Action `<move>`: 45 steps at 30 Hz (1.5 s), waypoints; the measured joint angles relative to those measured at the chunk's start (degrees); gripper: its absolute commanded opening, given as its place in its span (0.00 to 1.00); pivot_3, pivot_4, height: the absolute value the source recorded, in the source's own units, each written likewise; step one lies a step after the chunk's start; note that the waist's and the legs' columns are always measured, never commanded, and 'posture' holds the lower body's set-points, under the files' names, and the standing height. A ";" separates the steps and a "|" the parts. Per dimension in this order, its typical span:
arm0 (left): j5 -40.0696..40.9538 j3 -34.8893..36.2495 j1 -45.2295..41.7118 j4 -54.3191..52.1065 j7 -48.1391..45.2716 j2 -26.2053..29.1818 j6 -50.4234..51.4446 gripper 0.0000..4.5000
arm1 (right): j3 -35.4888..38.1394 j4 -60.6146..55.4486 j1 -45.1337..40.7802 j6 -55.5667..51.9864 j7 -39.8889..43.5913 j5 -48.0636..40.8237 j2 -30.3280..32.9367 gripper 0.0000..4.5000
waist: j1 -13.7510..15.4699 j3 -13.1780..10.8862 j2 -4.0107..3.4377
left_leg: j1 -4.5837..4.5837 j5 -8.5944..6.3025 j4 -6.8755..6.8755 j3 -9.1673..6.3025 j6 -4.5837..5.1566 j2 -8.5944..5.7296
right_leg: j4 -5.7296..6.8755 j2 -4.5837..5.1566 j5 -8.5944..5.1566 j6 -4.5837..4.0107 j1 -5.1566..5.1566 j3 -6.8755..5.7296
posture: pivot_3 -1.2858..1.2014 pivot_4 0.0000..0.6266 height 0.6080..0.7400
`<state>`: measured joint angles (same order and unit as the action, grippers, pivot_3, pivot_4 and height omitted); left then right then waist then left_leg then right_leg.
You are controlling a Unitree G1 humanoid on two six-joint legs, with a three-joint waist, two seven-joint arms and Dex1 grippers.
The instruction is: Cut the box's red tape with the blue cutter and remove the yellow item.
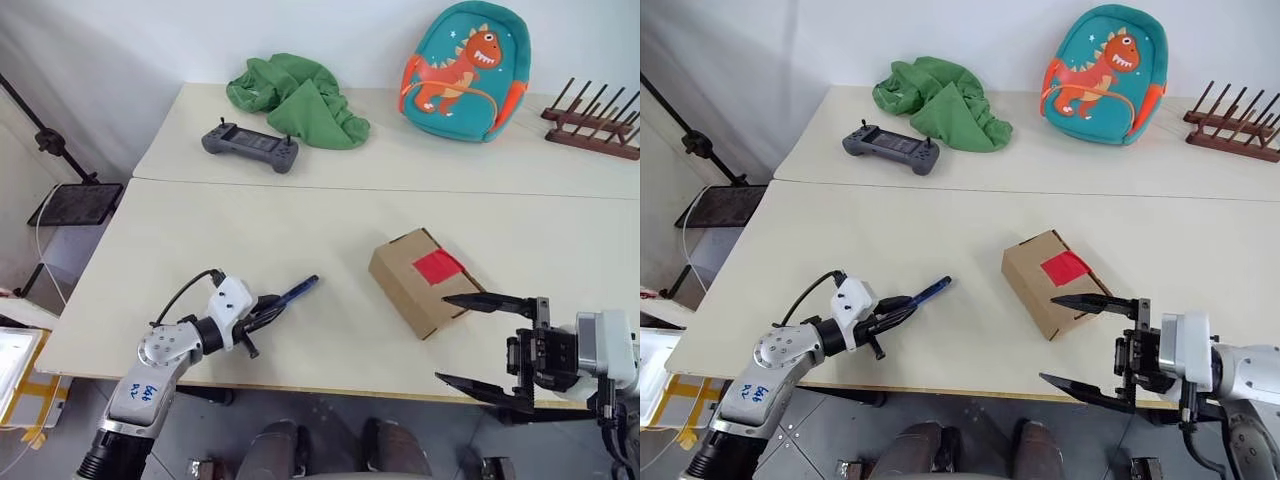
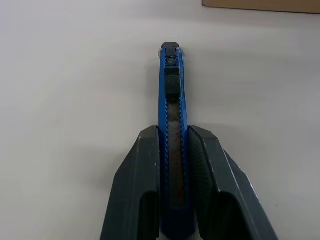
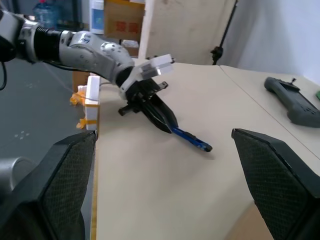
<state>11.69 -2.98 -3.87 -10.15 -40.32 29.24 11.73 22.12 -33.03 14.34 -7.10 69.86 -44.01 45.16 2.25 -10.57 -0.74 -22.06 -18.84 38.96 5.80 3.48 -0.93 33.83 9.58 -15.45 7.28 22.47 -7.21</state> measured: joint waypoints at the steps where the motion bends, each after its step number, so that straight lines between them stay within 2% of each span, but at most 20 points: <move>1: 0.43 -0.37 0.05 0.20 -2.40 0.93 -1.36 0.10 | 0.14 -0.75 1.00 -2.42 -0.30 -1.44 1.58 1.00 | 0.00 -0.01 0.01 | -0.04 -0.01 0.00 0.00 0.01 0.01 | -0.01 0.00 -0.01 -0.01 0.05 0.00 | 0.52 0.24 1.00; 6: 0.78 -5.67 -3.37 -0.68 -16.15 7.71 -7.47 0.10 | 1.55 -8.87 3.69 -15.38 -6.05 -11.65 9.35 1.00 | 0.06 -0.05 0.04 | -0.13 -0.04 -0.01 -0.05 -0.02 0.08 | -0.09 0.00 -0.04 -0.10 0.10 -0.04 | 0.52 0.24 1.00; 9: -1.71 -10.61 -8.02 -1.39 -18.58 6.81 -8.00 0.10 | -0.18 -13.29 5.80 -22.40 -11.07 -9.38 14.26 1.00 | 0.70 -0.05 0.10 | -0.15 -0.08 0.00 -0.05 0.05 0.07 | -0.21 0.02 -0.03 -0.09 0.05 -0.04 | 0.52 0.24 1.00; 12: -5.59 -16.02 -12.79 -0.47 -18.25 2.84 -7.40 0.10 | -2.23 -13.61 8.08 -24.33 -12.22 -5.46 15.17 1.00 | 1.09 -0.07 0.13 | -0.25 -0.15 0.04 -0.04 0.16 0.04 | -0.30 -0.01 0.00 -0.02 0.05 -0.11 | 0.52 0.24 1.00; 16: -9.59 -20.50 -16.09 -0.09 -16.65 -0.76 -5.31 0.10 | -3.77 -12.89 9.19 -24.01 -14.25 2.01 14.07 0.79 | 0.79 -0.09 0.16 | -0.30 -0.06 0.05 0.01 0.47 0.05 | -0.17 -0.20 0.01 0.00 0.04 -0.33 | 0.52 0.24 1.00; 20: -11.85 -22.08 -18.03 -0.17 -13.52 -4.57 -0.68 0.10 | -6.11 -11.20 7.18 -23.63 -19.58 9.69 12.28 0.48 | 0.84 -0.11 0.20 | -0.31 -0.04 0.10 0.01 0.50 0.05 | -0.19 -0.23 0.01 0.01 0.02 -0.45 | 0.52 0.24 1.00; 21: -12.09 -22.36 -18.06 -0.25 -13.04 -4.85 0.23 0.10 | -6.75 -11.00 7.14 -22.78 -20.34 11.76 12.00 0.37 | 0.83 -0.11 0.20 | -0.31 -0.04 0.10 0.00 0.50 0.06 | -0.20 -0.23 0.01 0.02 0.02 -0.45 | 0.52 0.24 1.00; 22: -12.15 -22.44 -18.06 -0.25 -12.94 -4.91 0.45 0.10 | -6.91 -10.90 7.11 -22.61 -20.56 12.37 11.92 0.34 | 0.83 -0.11 0.20 | -0.31 -0.04 0.10 0.00 0.50 0.06 | -0.20 -0.23 0.01 0.02 0.02 -0.45 | 0.52 0.24 1.00; 26: -12.24 -23.73 -18.04 -0.78 -13.40 -5.09 1.40 0.10 | -10.53 -9.01 4.67 -22.10 -21.78 15.89 10.49 0.05 | 0.76 -0.13 0.24 | -0.30 -0.04 0.12 -0.02 0.50 0.07 | -0.23 -0.21 0.01 0.02 0.00 -0.44 | 0.52 0.24 1.00; 27: -12.21 -24.28 -18.05 -0.98 -13.63 -5.15 1.47 0.10 | -11.58 -8.93 3.75 -22.28 -22.08 16.20 10.09 0.01 | 0.74 -0.13 0.23 | -0.30 -0.04 0.13 -0.01 0.50 0.07 | -0.29 -0.21 0.01 0.01 0.02 -0.43 | 0.52 0.24 1.00; 34: -12.10 -25.16 -18.19 -4.67 -16.52 -2.57 3.84 0.10 | -15.75 -9.01 1.76 -24.40 -22.81 17.05 8.95 0.01 | 0.82 -0.15 0.26 | -0.33 -0.04 0.14 -0.12 0.49 0.08 | -0.31 -0.17 0.00 0.00 -0.03 -0.40 | 0.52 0.24 1.00; 45: -12.35 -26.64 -18.06 -6.79 -16.72 -2.35 6.18 0.10 | -19.20 -8.61 -0.75 -27.81 -24.61 18.74 8.20 0.01 | 0.74 -0.15 0.26 | -0.33 -0.03 0.14 -0.13 0.50 0.08 | -0.29 -0.22 0.00 0.00 -0.04 -0.43 | 0.52 0.24 1.00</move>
<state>-0.65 -29.62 -21.93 -16.94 -57.04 26.90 17.91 2.91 -41.64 13.59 -34.92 45.25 -25.27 53.36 2.99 -10.72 -0.48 -22.39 -18.87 39.10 5.68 3.97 -0.86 33.55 9.36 -15.44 7.29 22.43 -7.64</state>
